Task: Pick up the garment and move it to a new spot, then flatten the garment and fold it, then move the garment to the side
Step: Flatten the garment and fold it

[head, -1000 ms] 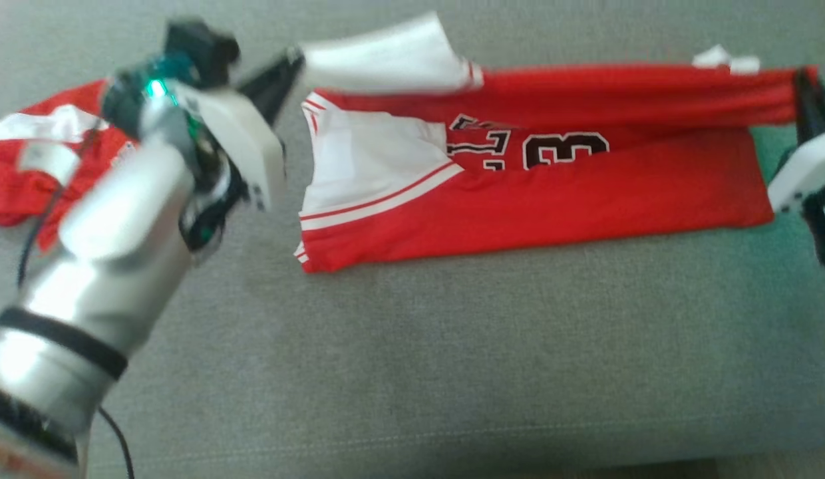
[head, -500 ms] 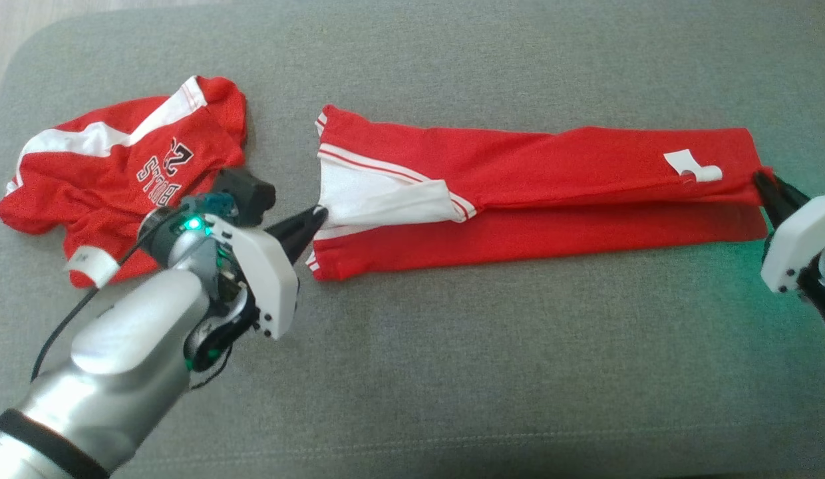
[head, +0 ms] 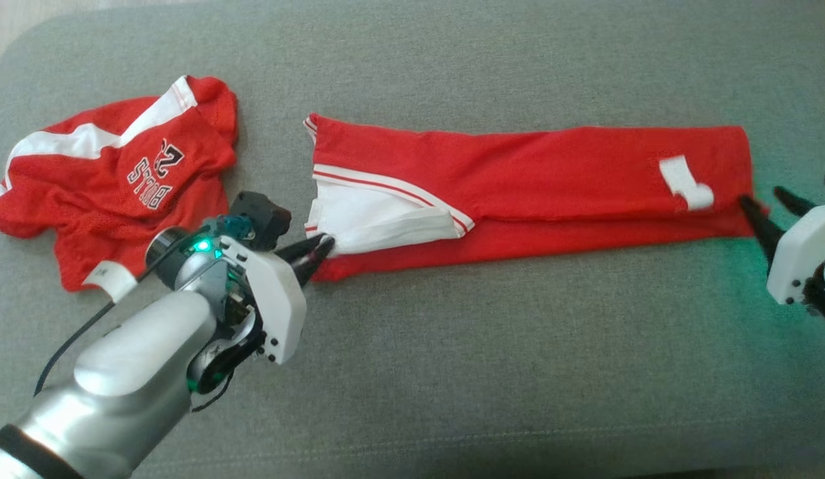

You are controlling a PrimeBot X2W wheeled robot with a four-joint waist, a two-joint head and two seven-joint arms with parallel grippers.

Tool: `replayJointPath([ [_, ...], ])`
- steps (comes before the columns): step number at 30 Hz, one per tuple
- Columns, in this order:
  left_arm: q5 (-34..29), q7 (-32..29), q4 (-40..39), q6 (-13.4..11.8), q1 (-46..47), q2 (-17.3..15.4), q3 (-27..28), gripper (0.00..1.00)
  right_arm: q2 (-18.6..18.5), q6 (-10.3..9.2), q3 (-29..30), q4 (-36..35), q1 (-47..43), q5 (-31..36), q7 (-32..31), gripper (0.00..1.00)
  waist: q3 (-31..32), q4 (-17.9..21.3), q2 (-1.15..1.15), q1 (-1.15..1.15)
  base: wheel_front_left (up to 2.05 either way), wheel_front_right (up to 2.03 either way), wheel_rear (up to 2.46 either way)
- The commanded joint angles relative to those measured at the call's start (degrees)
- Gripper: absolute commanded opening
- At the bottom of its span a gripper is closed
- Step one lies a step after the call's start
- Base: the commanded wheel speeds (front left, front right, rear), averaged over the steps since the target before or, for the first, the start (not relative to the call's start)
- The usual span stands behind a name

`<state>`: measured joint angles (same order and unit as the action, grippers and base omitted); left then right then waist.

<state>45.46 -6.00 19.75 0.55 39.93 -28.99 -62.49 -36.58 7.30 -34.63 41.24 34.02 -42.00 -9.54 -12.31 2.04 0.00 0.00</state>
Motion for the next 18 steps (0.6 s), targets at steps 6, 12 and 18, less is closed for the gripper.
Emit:
replayJointPath([
  [6,-0.2,3.4,-0.6,-2.2,0.5,-0.9,3.2,1.0,-2.8,0.19,2.1,-3.4,-1.3,-3.5,2.3,1.0,1.3,0.3,0.0,0.0,0.0,0.0,0.0],
  [12,2.3,11.2,0.4,-6.2,-0.3,1.1,8.9,1.0,-1.4,0.19,5.3,-6.8,-1.5,-2.9,10.5,1.0,2.8,0.5,0.0,0.0,0.0,0.0,0.0],
  [18,5.3,20.3,0.2,-11.0,-2.7,3.9,18.4,1.0,3.6,0.19,10.7,-9.6,-3.1,1.1,21.2,1.0,3.9,0.5,0.0,0.0,0.0,0.0,0.0],
])
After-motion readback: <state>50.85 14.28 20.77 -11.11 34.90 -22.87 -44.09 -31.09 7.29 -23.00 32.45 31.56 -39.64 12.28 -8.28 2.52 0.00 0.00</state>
